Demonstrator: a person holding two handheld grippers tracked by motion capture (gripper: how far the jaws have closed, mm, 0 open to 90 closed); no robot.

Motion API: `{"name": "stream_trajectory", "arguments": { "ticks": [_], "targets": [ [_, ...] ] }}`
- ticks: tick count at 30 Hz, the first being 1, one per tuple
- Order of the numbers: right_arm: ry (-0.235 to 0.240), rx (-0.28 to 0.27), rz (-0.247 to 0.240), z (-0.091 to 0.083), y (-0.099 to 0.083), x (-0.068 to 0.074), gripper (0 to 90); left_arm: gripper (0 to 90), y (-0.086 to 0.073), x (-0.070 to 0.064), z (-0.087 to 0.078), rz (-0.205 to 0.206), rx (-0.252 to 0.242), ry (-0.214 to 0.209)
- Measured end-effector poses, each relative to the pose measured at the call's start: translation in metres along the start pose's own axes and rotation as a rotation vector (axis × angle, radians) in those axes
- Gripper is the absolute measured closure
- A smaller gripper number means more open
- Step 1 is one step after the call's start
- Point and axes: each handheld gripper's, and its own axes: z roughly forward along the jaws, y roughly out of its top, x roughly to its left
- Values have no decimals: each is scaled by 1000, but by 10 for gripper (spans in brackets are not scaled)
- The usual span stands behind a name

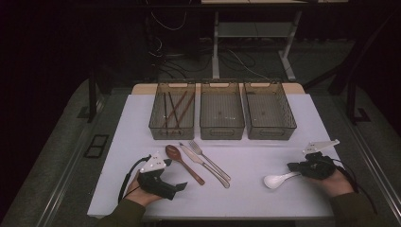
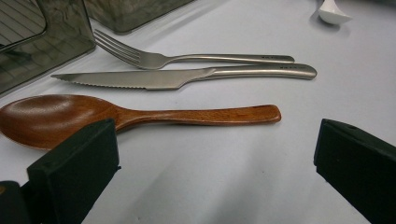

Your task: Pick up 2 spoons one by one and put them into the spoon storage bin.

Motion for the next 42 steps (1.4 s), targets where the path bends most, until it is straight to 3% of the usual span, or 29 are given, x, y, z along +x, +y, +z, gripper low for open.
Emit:
{"name": "stream_trajectory", "arguments": {
  "ticks": [5, 12, 14, 19, 25, 36, 42],
  "targets": [
    [14, 28, -18, -2, -4, 7, 898, 0, 0, 0, 2, -9, 7, -6],
    [22, 13, -30, -8, -10, 14, 889, 0, 0, 0, 2, -17, 2, -6],
    [21, -20, -24, -9, -8, 12, 802, 0, 0, 0, 2, -11, 7, -8],
    [78, -77, -9, -10, -2, 15, 580, 0, 0, -1, 1, -10, 5, -7],
    [137, -82, -37, -2, 3, 24, 489, 0, 0, -1, 0, -15, 0, -6],
    [168, -89, -62, 7, 10, 40, 455, 0, 0, -2, 1, -10, -1, -9],
    [174, -77, -79, 10, 10, 41, 452, 0, 0, -2, 2, -12, 4, -14]
  ]
}}
